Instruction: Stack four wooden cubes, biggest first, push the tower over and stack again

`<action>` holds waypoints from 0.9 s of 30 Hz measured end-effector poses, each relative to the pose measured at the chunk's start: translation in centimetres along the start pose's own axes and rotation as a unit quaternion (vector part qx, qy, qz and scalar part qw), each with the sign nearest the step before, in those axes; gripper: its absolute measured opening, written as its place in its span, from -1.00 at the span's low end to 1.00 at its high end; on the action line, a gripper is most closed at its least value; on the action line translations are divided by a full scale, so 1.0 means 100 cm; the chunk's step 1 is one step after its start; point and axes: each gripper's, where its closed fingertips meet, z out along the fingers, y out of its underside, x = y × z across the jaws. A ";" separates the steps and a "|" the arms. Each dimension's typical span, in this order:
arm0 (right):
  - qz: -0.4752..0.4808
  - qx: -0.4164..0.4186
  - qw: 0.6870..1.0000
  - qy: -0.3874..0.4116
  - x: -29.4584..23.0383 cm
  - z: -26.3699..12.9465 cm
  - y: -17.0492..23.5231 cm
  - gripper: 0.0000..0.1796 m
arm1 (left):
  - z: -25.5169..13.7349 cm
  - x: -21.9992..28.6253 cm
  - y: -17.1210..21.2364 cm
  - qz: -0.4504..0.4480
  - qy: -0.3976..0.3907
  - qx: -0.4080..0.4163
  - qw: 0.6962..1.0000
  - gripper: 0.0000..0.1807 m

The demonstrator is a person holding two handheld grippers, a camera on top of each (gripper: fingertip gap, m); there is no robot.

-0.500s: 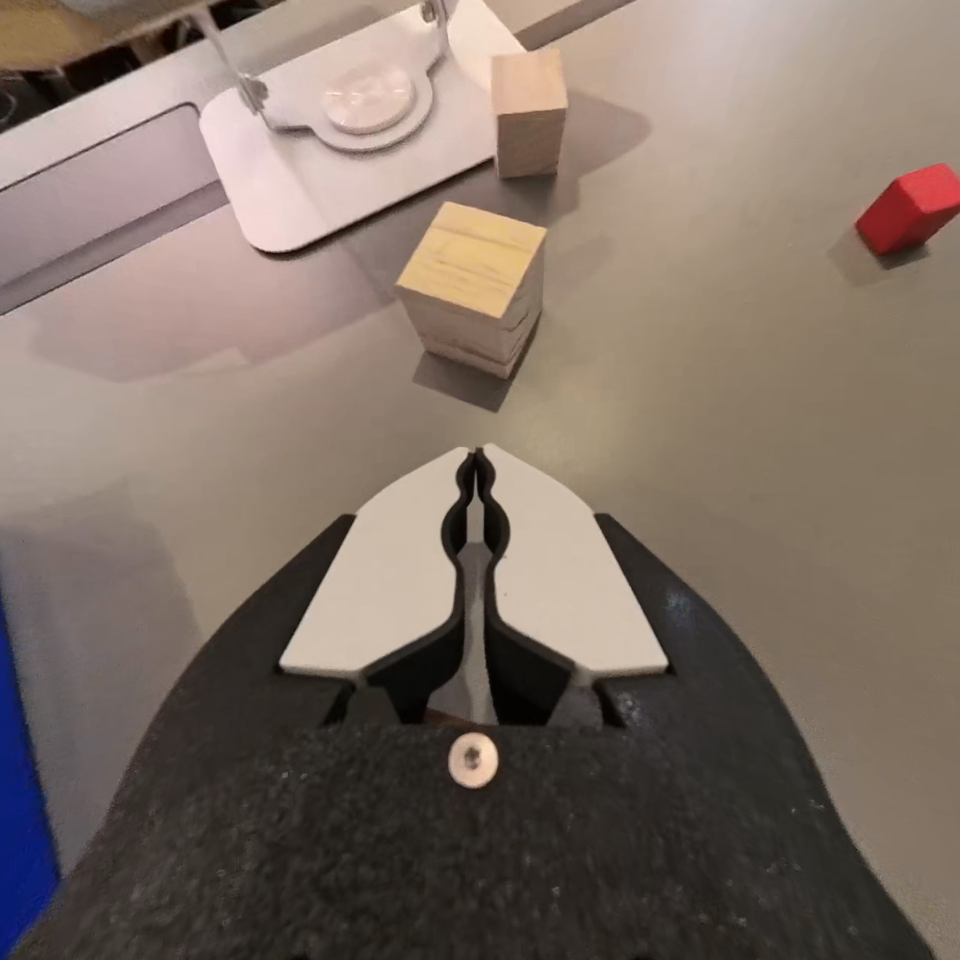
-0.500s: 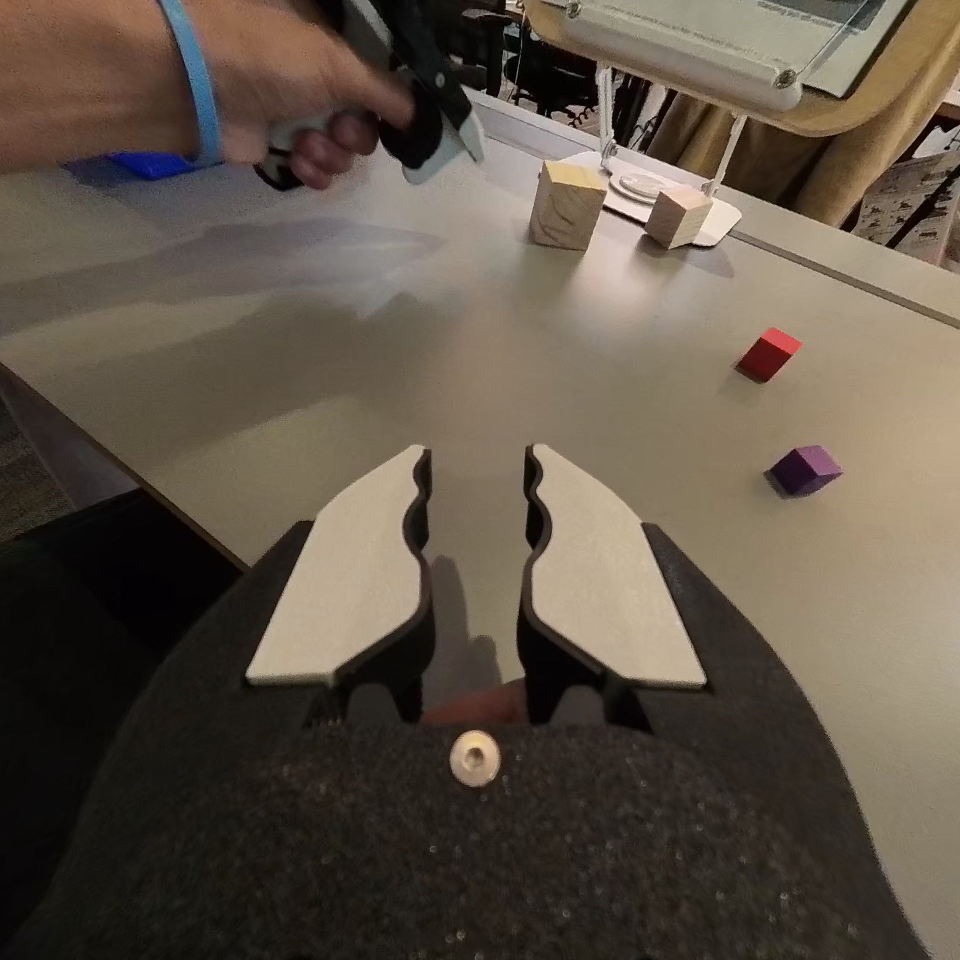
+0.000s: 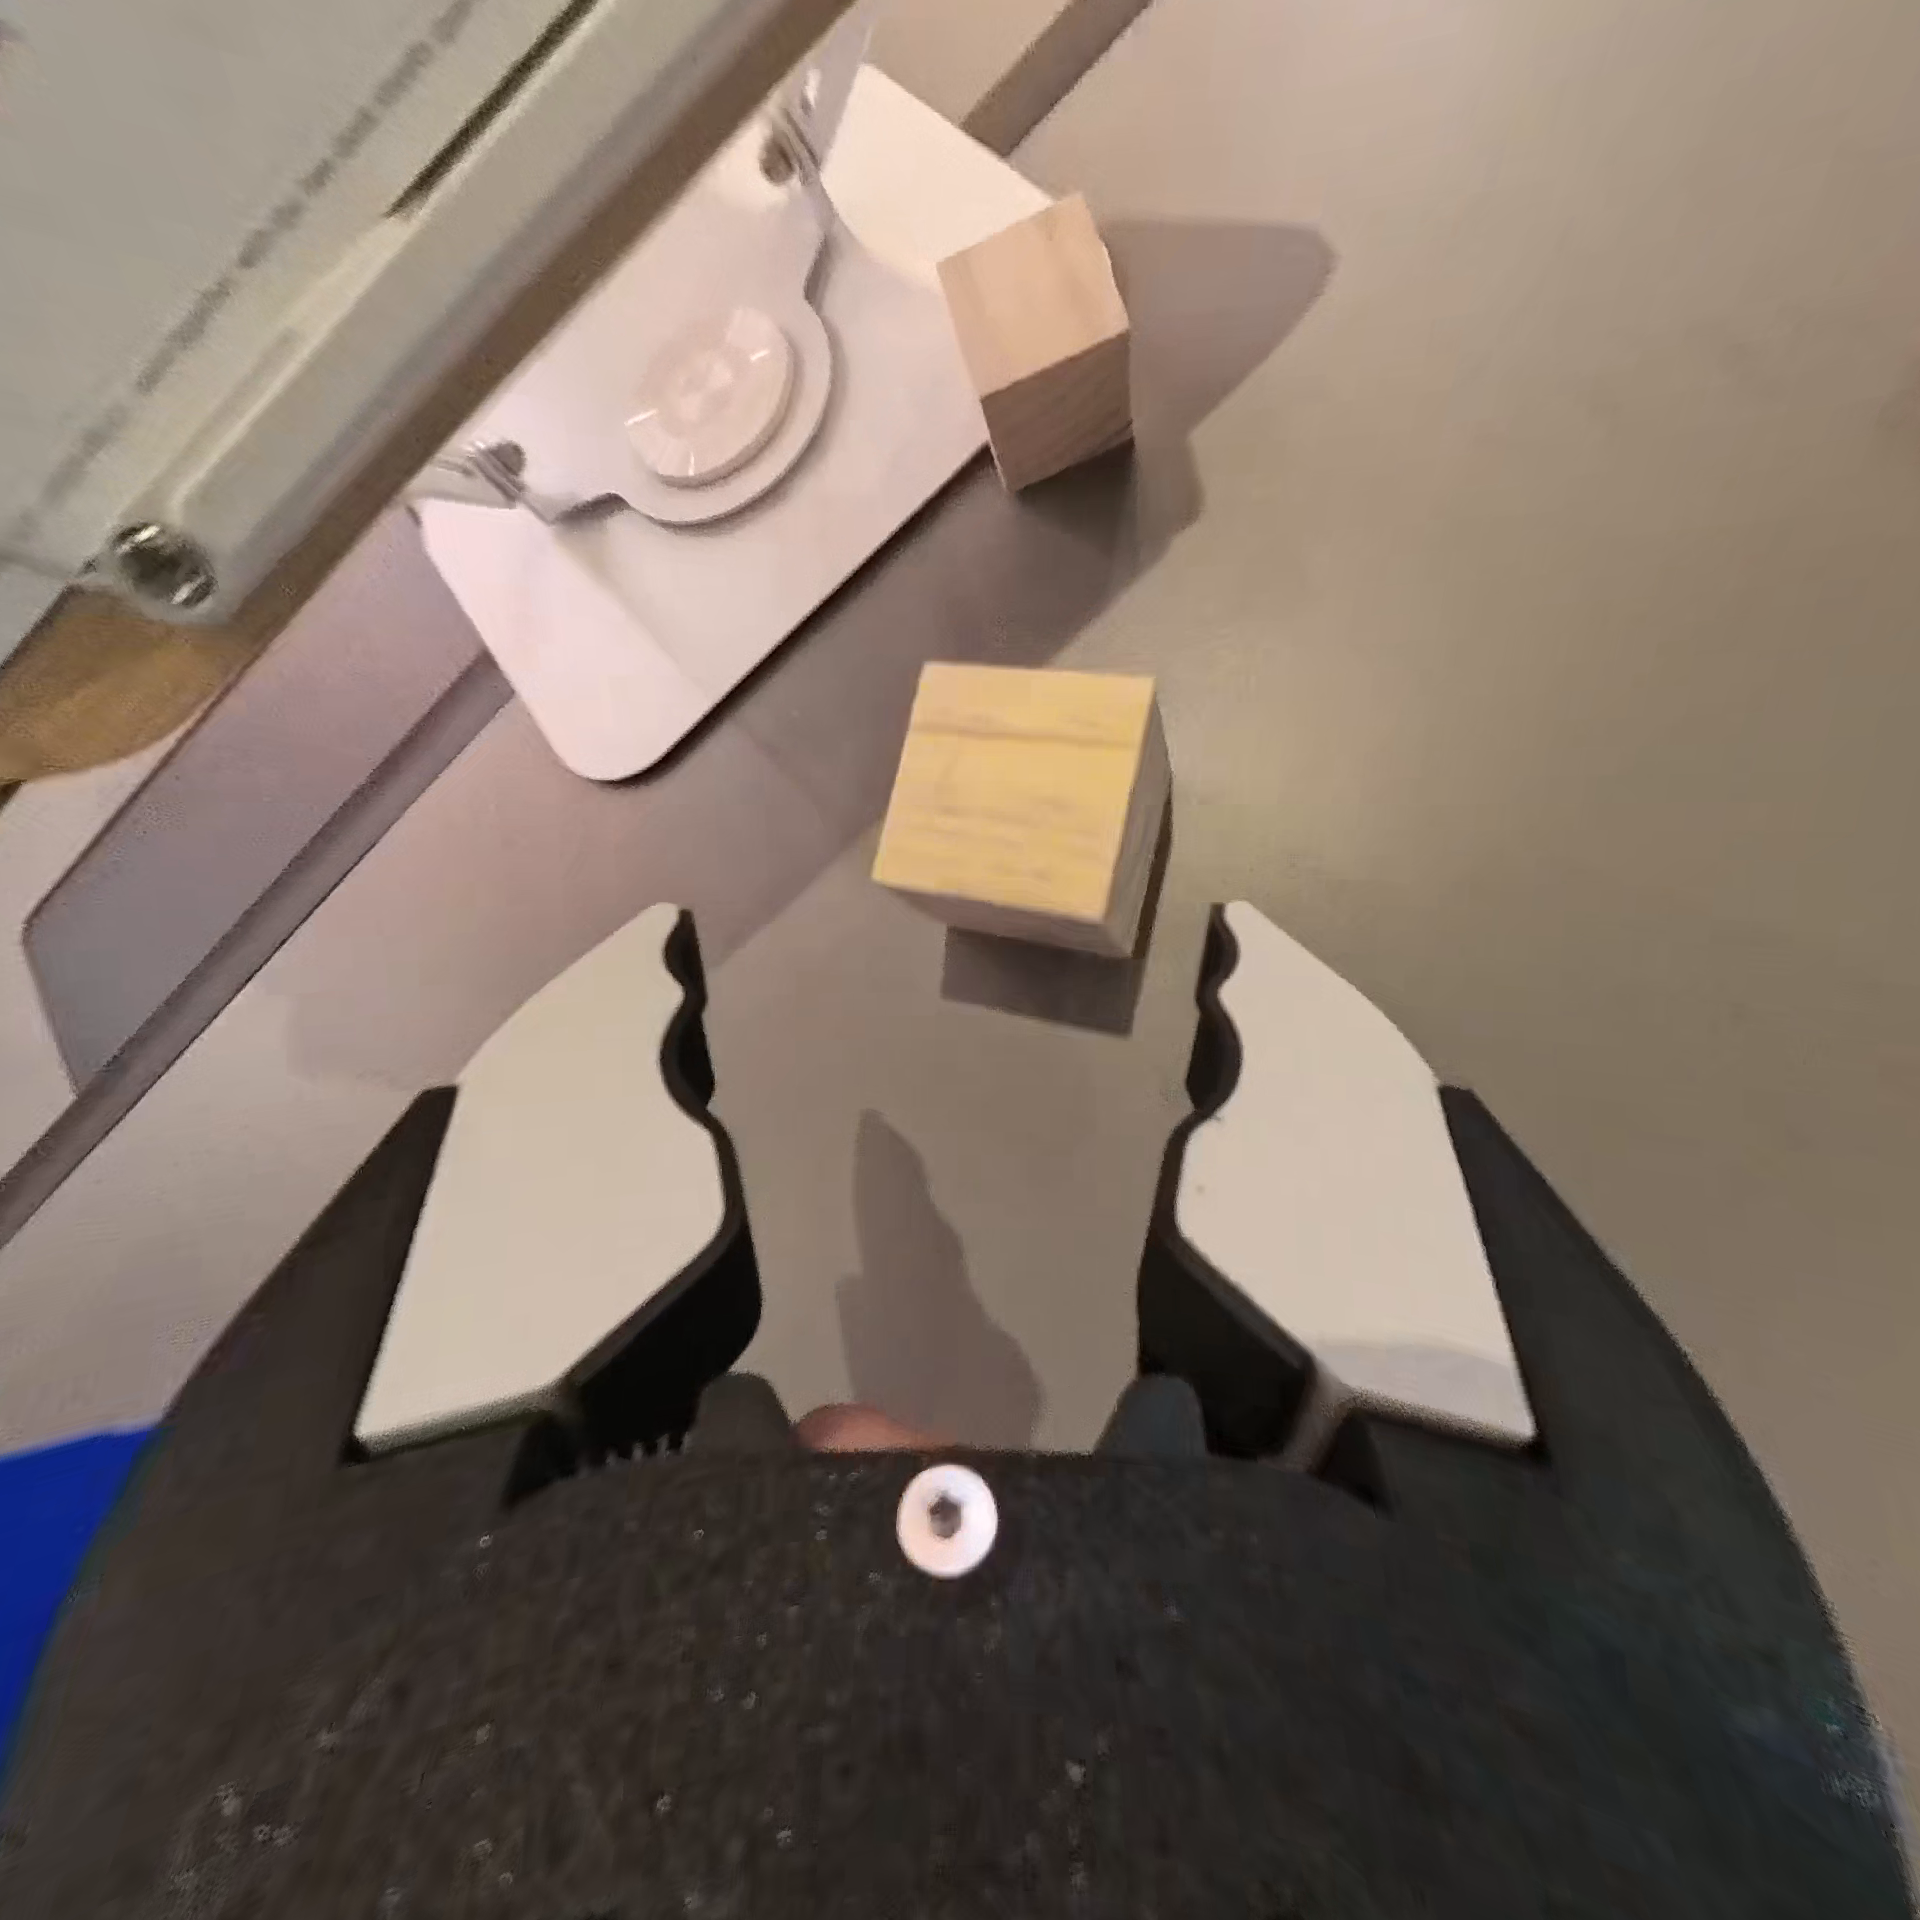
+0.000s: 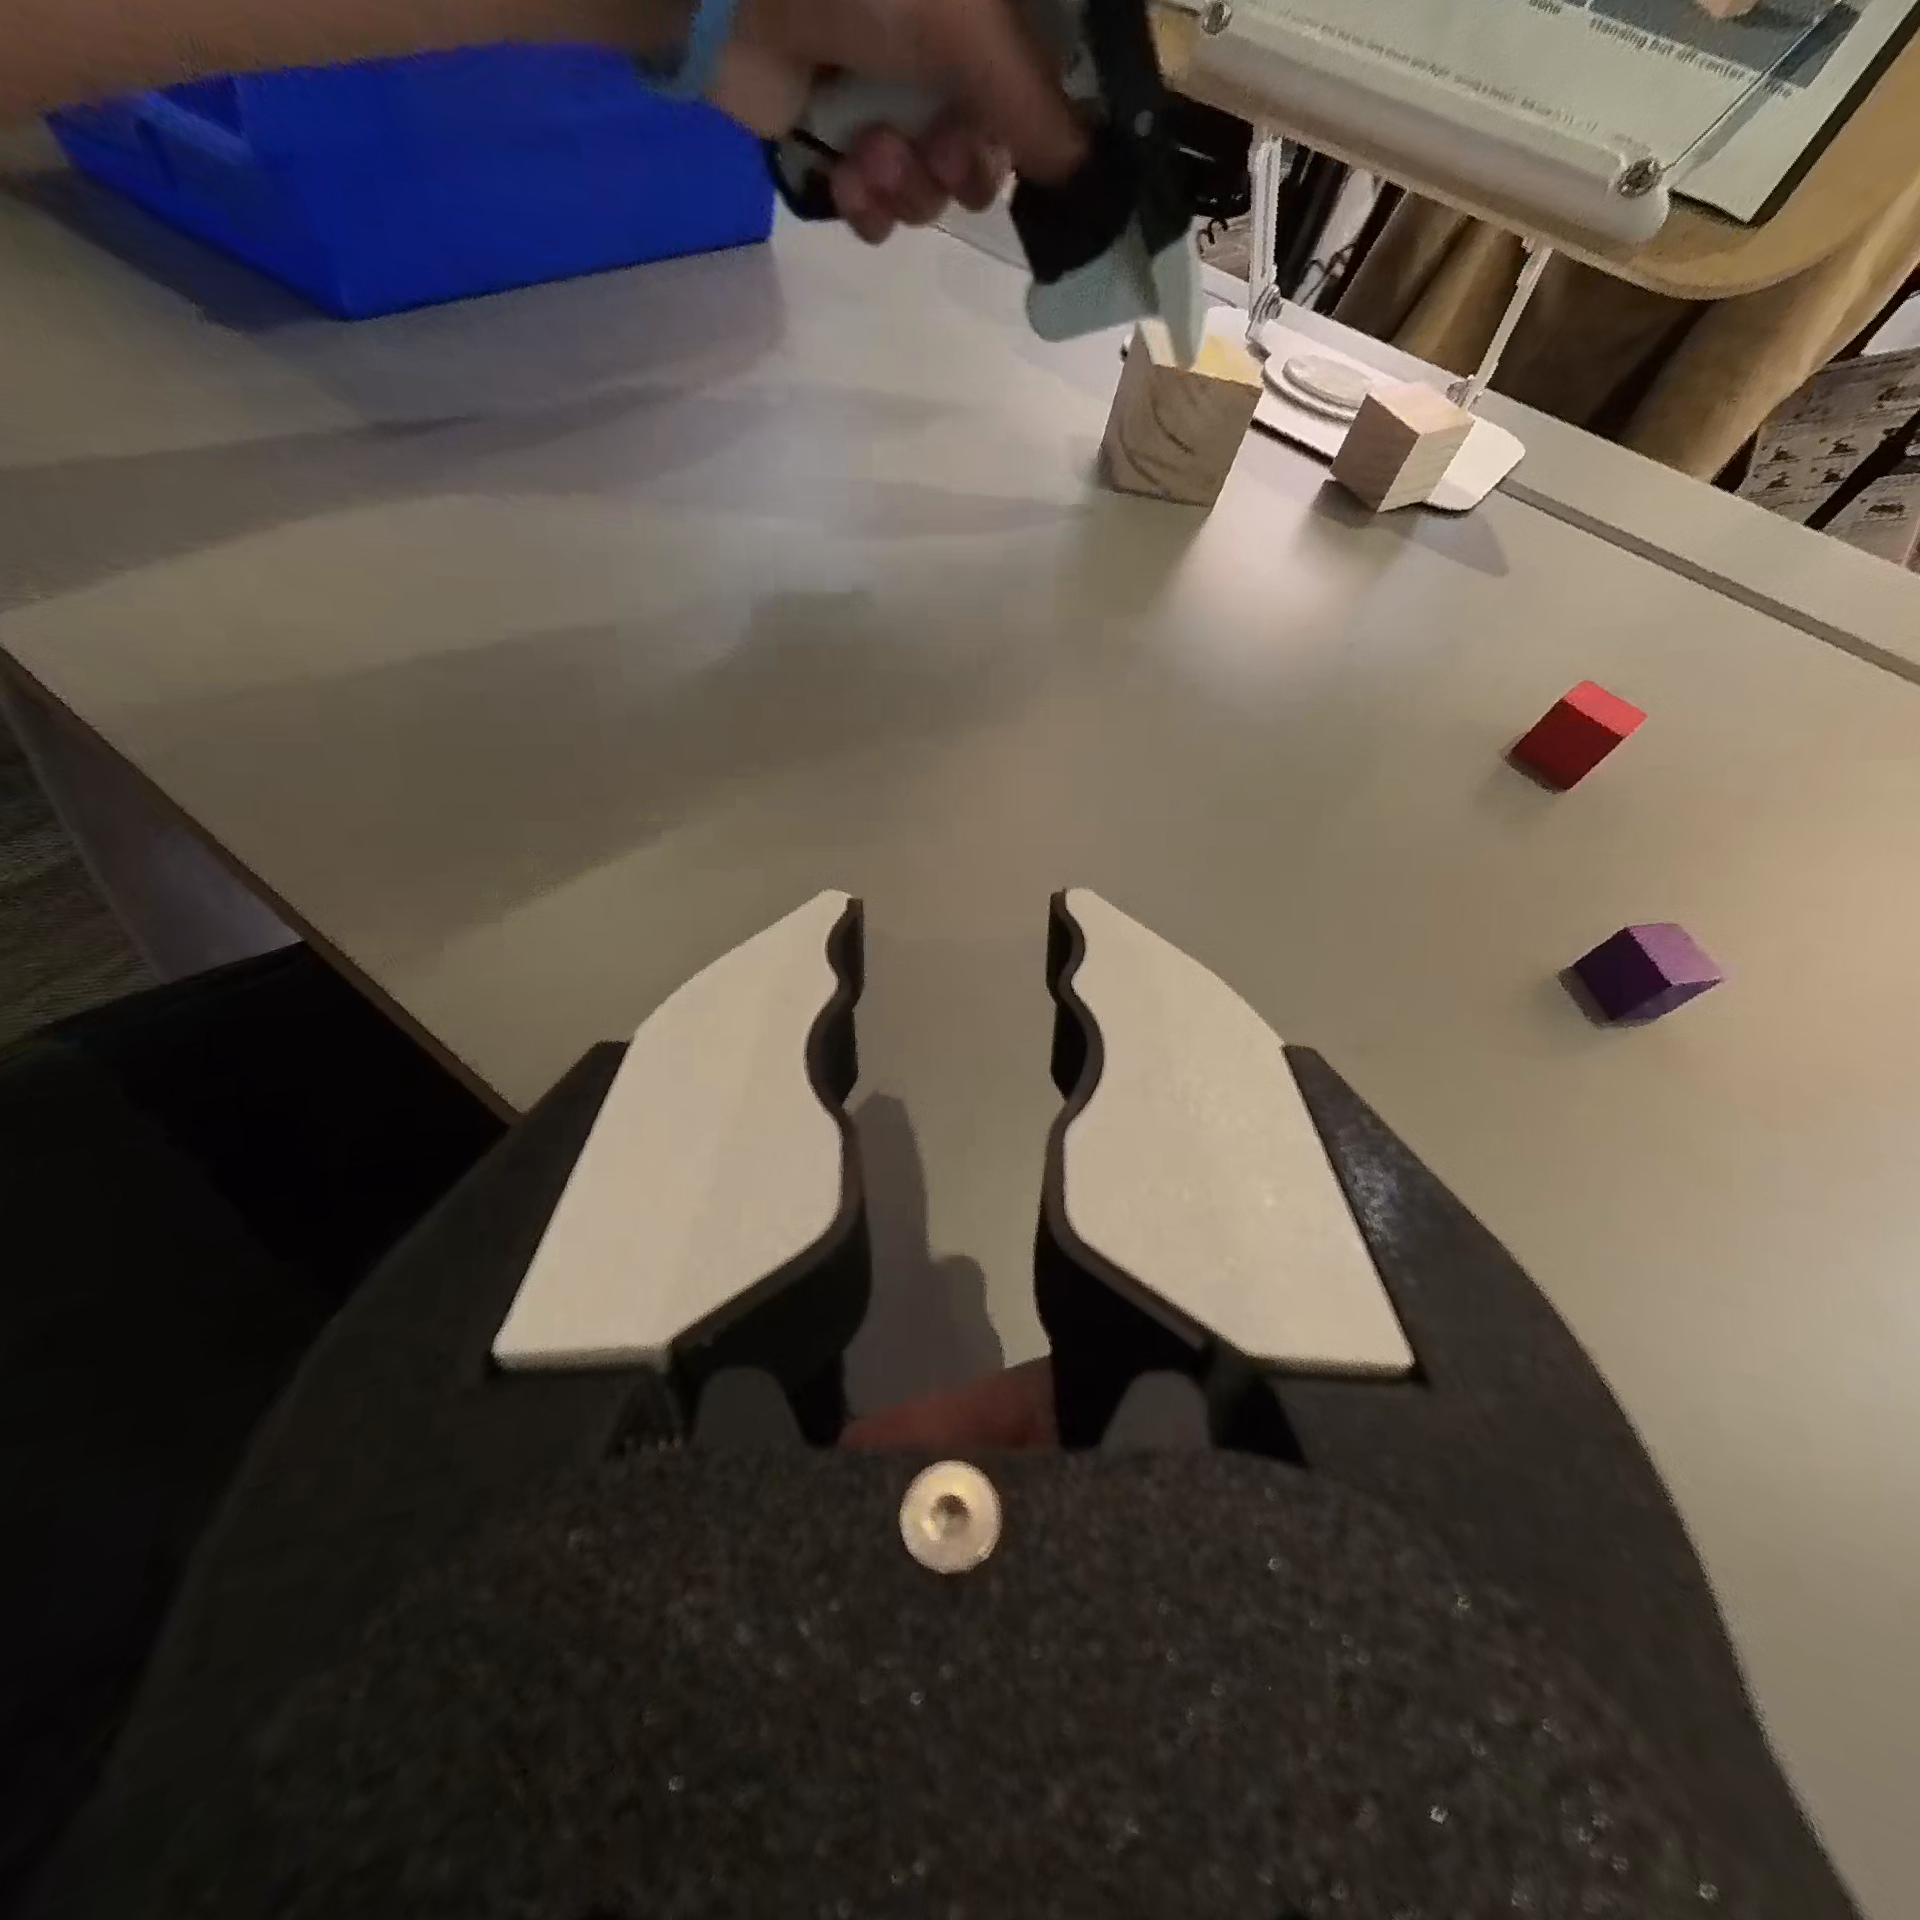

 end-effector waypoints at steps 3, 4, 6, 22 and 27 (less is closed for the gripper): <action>0.011 -0.002 1.000 -0.007 0.003 0.002 0.001 -0.63 | 0.030 0.003 -0.004 0.011 0.032 -0.046 0.998 0.06; 0.015 -0.003 1.000 -0.008 0.005 0.002 0.002 -0.63 | 0.039 0.004 -0.003 0.018 0.037 -0.061 0.997 0.07; 0.023 -0.005 1.000 -0.010 0.009 0.003 0.004 -0.63 | 0.055 0.005 0.000 0.035 0.040 -0.088 0.995 0.07; 0.019 -0.001 1.000 -0.024 0.003 -0.002 0.002 -0.64 | -0.002 0.044 0.023 0.149 0.186 -0.098 0.966 -0.29; 0.006 -0.003 1.000 -0.028 -0.004 -0.001 0.003 -0.64 | -0.032 0.070 0.041 0.244 0.230 -0.057 0.940 -0.29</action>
